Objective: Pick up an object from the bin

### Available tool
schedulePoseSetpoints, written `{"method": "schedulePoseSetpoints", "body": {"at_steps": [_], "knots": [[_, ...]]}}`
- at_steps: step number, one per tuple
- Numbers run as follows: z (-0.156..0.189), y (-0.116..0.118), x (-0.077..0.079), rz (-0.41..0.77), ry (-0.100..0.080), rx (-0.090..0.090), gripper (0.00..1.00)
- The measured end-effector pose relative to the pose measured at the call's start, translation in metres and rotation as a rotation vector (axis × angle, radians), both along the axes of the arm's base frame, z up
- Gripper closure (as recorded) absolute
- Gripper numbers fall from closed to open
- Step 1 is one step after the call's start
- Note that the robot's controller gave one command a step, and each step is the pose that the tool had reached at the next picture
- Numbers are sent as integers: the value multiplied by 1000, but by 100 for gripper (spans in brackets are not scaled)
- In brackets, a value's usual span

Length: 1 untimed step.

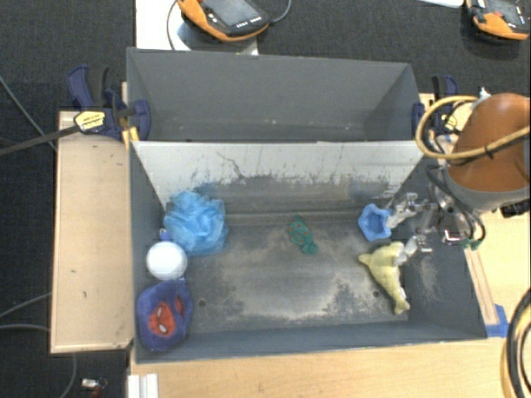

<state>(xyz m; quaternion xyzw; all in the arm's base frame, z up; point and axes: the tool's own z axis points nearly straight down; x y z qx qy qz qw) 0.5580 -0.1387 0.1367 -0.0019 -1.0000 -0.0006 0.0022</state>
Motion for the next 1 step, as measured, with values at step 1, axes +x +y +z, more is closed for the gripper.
{"method": "schedulePoseSetpoints", "body": {"at_steps": [1], "knots": [[4, 0, 2, 3, -7, -2, 0]]}}
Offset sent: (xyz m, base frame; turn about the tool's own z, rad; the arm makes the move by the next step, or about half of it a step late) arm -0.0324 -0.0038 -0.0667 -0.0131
